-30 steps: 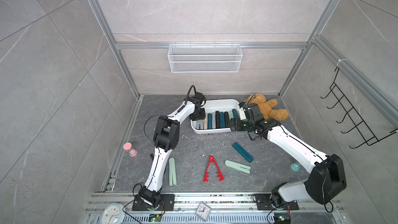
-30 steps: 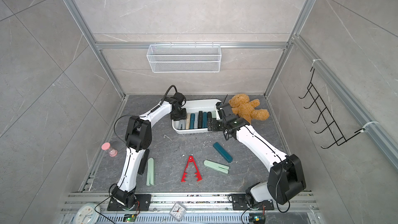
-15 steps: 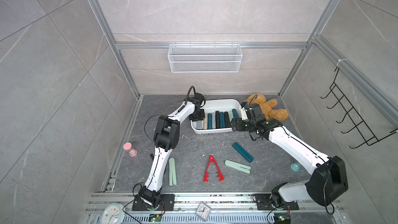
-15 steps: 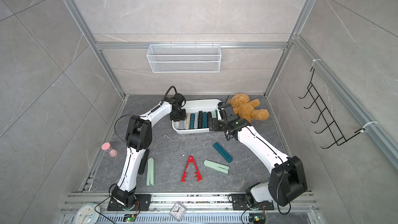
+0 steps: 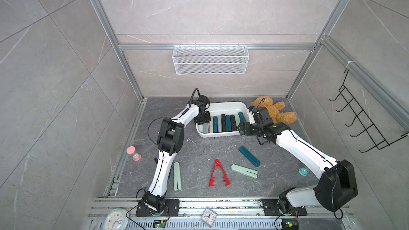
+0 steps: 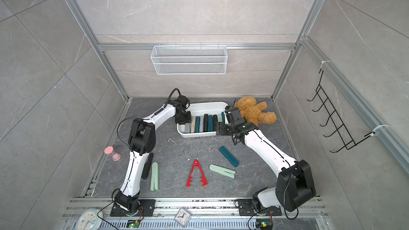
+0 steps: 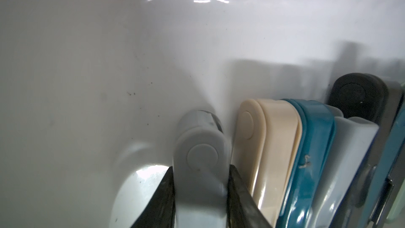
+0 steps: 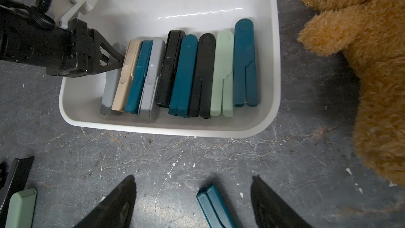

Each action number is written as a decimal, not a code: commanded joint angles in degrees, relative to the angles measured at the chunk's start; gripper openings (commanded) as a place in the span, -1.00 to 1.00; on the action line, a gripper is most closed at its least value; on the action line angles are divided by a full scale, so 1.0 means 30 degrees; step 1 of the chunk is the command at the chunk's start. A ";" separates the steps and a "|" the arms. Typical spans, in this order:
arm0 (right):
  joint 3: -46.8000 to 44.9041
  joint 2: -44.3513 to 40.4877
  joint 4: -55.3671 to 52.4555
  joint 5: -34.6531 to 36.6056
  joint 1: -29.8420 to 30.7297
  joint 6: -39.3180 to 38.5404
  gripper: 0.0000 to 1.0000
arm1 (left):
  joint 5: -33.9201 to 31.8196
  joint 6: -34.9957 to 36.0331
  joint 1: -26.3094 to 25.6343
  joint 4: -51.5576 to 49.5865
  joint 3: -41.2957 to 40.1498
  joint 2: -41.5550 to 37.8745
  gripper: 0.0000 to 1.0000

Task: Put the pruning pliers into the storage box
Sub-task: Place the pruning pliers in the storage box.

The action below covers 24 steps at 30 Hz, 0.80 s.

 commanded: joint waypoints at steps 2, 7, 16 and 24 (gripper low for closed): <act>-0.0431 0.0052 0.0146 0.0304 -0.0155 0.0491 0.66 | 0.0287 -0.0606 -0.0027 -0.0080 0.0039 -0.0572 -0.45; -0.0521 0.0081 0.0313 0.0157 -0.0222 0.0648 0.66 | -0.0007 -0.0540 -0.0027 -0.0282 0.0716 -0.0375 -0.16; -0.0549 0.0052 0.0381 0.0069 -0.0244 0.0725 0.66 | -0.1019 -0.0286 -0.0043 -0.0972 0.1580 -0.0268 0.02; -0.0550 0.0052 0.0359 0.0069 -0.0347 0.0762 0.66 | -0.0801 -0.0157 -0.0027 -0.1101 0.1556 0.0102 -0.04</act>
